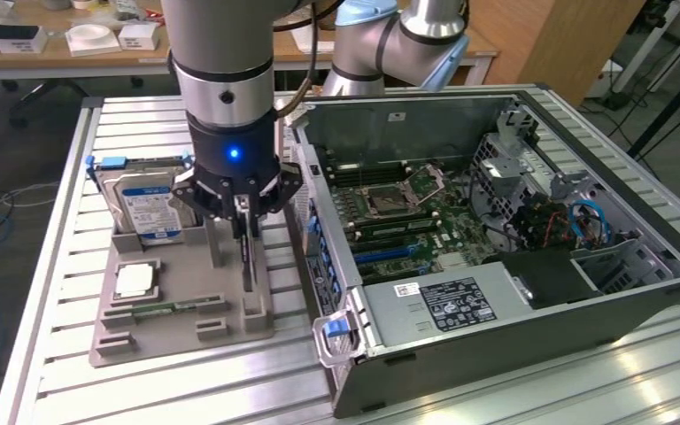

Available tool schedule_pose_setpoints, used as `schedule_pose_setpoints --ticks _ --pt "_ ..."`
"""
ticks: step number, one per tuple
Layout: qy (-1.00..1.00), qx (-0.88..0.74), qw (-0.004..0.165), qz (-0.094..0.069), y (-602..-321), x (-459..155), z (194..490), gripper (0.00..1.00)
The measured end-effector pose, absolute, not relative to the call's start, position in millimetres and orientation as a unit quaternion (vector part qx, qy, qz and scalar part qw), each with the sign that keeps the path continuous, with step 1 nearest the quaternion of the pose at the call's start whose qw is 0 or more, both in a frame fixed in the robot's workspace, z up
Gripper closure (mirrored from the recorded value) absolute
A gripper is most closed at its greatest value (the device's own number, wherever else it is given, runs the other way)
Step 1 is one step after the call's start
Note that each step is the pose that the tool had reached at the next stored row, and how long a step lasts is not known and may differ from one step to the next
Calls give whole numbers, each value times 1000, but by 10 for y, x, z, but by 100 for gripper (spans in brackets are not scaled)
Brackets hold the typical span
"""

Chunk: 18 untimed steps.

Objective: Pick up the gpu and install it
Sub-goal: 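Pick up the gpu and move the gpu toward the slot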

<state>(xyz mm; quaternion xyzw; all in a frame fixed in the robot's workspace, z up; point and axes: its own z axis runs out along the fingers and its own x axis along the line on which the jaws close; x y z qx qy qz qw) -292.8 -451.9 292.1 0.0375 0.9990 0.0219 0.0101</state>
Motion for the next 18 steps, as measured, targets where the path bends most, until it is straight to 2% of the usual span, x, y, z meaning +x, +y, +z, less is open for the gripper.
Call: schedule_pose_setpoints --ticks 18 --pt "999 37 11 22 -4519 -2928 3310 74"
